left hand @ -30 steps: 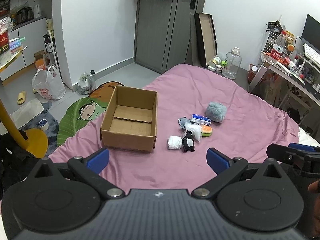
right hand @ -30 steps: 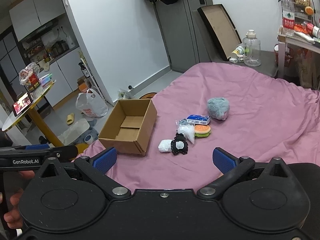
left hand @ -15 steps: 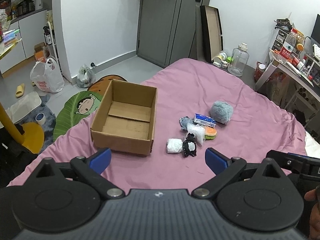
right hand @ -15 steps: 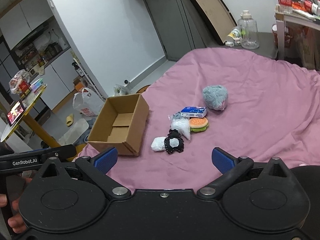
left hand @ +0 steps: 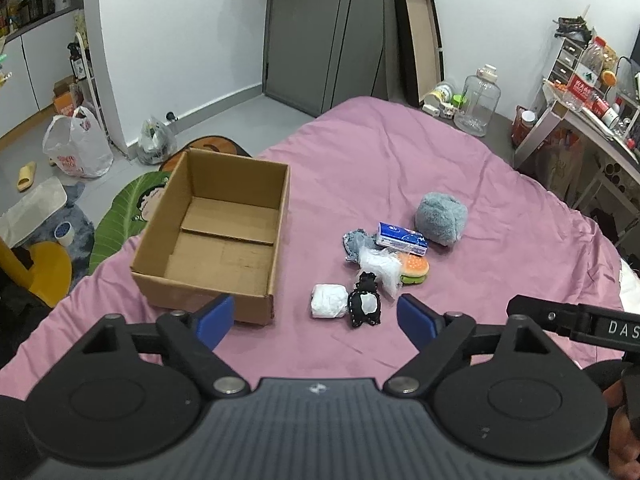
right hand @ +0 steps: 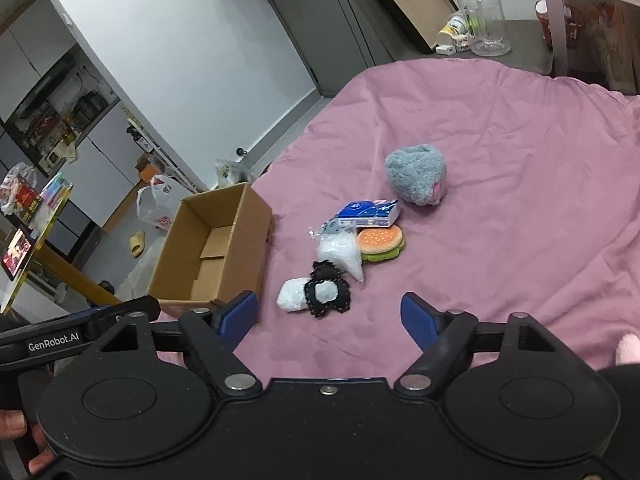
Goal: Organize soft objects
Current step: 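Grasp the white wrapped bundle with the left tool while the right tool grasps the clear plastic bag, then carry both items into the cardboard box and open both tools to release them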
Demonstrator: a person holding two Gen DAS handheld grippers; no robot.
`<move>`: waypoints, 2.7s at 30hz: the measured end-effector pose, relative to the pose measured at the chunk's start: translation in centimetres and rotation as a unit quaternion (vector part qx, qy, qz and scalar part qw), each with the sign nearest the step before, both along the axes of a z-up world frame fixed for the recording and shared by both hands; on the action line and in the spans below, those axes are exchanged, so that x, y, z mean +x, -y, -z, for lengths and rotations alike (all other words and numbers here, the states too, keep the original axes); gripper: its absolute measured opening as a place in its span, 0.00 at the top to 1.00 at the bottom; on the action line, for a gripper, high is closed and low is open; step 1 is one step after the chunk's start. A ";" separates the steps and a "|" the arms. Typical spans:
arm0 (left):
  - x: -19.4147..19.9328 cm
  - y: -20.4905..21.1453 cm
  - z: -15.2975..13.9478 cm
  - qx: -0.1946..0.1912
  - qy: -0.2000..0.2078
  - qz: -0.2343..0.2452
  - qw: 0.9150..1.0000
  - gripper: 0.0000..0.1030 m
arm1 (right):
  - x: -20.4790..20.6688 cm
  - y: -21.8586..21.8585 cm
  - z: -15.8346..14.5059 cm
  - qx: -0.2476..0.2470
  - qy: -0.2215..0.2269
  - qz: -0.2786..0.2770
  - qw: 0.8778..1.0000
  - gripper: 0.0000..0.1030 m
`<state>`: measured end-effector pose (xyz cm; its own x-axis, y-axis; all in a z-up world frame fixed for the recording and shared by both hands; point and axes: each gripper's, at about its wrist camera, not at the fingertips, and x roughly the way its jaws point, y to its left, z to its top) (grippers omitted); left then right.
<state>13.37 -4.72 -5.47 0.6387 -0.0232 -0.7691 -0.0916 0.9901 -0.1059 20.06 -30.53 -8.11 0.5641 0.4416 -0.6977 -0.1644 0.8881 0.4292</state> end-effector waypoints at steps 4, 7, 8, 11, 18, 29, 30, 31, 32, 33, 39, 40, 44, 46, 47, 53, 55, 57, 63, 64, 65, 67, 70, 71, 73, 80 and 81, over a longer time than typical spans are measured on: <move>1.4 0.5 1.0 -0.002 -0.013 -0.002 1.000 0.24 | 1.7 0.3 1.0 0.006 -0.012 -0.002 1.000 0.27; 2.5 0.9 1.9 -0.001 -0.025 -0.006 1.000 0.30 | 3.1 0.5 1.9 0.016 -0.024 -0.006 1.000 0.33; 2.8 1.1 2.3 -0.003 -0.030 -0.007 1.000 0.31 | 3.6 0.5 2.2 0.019 -0.029 -0.006 0.999 0.35; 3.9 1.5 3.5 -0.003 -0.042 -0.009 0.999 0.36 | 4.8 0.5 3.0 0.026 -0.038 -0.008 0.999 0.35; 6.3 2.4 6.3 0.008 -0.069 -0.015 0.997 0.47 | 7.3 0.3 5.0 0.039 -0.057 -0.020 0.997 0.40; 10.0 3.0 10.4 0.013 -0.098 -0.030 0.995 0.55 | 10.6 -0.4 8.1 0.054 -0.083 -0.031 0.995 0.46; 10.3 3.0 10.8 0.014 -0.100 -0.030 0.994 0.55 | 10.9 -0.5 8.4 0.056 -0.086 -0.033 0.994 0.47; 10.5 3.0 11.1 0.016 -0.102 -0.032 0.994 0.56 | 11.1 -0.6 8.7 0.057 -0.088 -0.036 0.994 0.50; 10.8 2.9 11.4 0.018 -0.103 -0.033 0.994 0.57 | 11.3 -0.8 9.0 0.058 -0.090 -0.038 0.993 0.52; 11.0 2.9 11.7 0.019 -0.106 -0.033 0.994 0.57 | 11.5 -0.9 9.3 0.058 -0.092 -0.041 0.993 0.53; 12.6 2.7 13.7 0.021 -0.123 -0.032 0.992 0.60 | 12.7 -1.8 10.7 0.061 -0.101 -0.046 0.992 0.53; 12.8 2.9 13.9 0.023 -0.122 -0.024 0.992 0.60 | 12.9 -1.9 10.9 0.060 -0.101 -0.048 0.992 0.53; 13.7 3.0 15.1 0.015 -0.137 -0.022 0.990 0.60 | 13.7 -2.5 11.4 0.057 -0.101 -0.055 0.992 0.53; 14.0 2.9 15.6 0.013 -0.141 -0.022 0.990 0.60 | 14.1 -2.8 11.8 0.057 -0.104 -0.058 0.991 0.53; 14.1 2.9 15.8 0.008 -0.143 -0.021 0.990 0.60 | 14.3 -2.9 11.9 0.057 -0.105 -0.059 0.991 0.53; 14.9 3.0 16.8 0.006 -0.156 -0.018 0.988 0.59 | 15.0 -3.5 12.6 0.052 -0.110 -0.064 0.991 0.53; 15.1 3.0 17.3 0.005 -0.163 -0.017 0.986 0.58 | 15.2 -3.7 12.7 0.049 -0.111 -0.064 0.991 0.53; 15.2 2.8 17.6 -0.001 -0.168 -0.019 0.986 0.58 | 15.3 -3.9 12.8 0.046 -0.110 -0.065 0.991 0.53; 15.0 2.7 17.4 -0.011 -0.162 -0.024 0.986 0.59 | 15.5 -5.0 12.9 0.032 -0.101 -0.078 0.991 0.68; 15.0 2.7 17.3 -0.014 -0.161 -0.024 0.987 0.59 | 15.4 -5.0 12.8 0.031 -0.098 -0.082 0.991 0.71; 14.9 2.7 17.1 -0.015 -0.159 -0.023 0.987 0.59 | 15.3 -5.0 12.7 0.027 -0.096 -0.084 0.991 0.75; 14.7 2.7 16.7 -0.018 -0.155 -0.023 0.987 0.59 | 15.0 -5.2 12.4 0.018 -0.088 -0.083 0.992 0.80; 14.4 2.7 15.7 -0.021 -0.146 -0.021 0.989 0.59 | 14.5 -4.8 11.4 0.015 -0.077 -0.079 0.994 0.82; 14.3 2.7 15.4 -0.022 -0.142 -0.020 0.989 0.59 | 14.3 -4.7 11.1 0.013 -0.075 -0.077 0.994 0.82; 13.9 2.7 14.5 -0.025 -0.134 -0.018 0.991 0.59 | 14.0 -4.6 10.5 0.012 -0.069 -0.075 0.995 0.82; 12.7 2.1 11.7 -0.032 -0.109 -0.016 0.993 0.59 | 13.1 -4.4 8.6 0.005 -0.054 -0.061 0.997 0.82; 12.5 2.0 11.2 -0.033 -0.105 -0.015 0.994 0.59 | 12.9 -4.3 8.3 0.004 -0.051 -0.059 0.997 0.82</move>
<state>25.86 -6.70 -16.65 0.4657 -0.0609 -0.8829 -0.1488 0.9781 -0.1459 32.97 -26.25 -16.37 0.4346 0.5065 -0.7447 -0.2232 0.8617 0.4558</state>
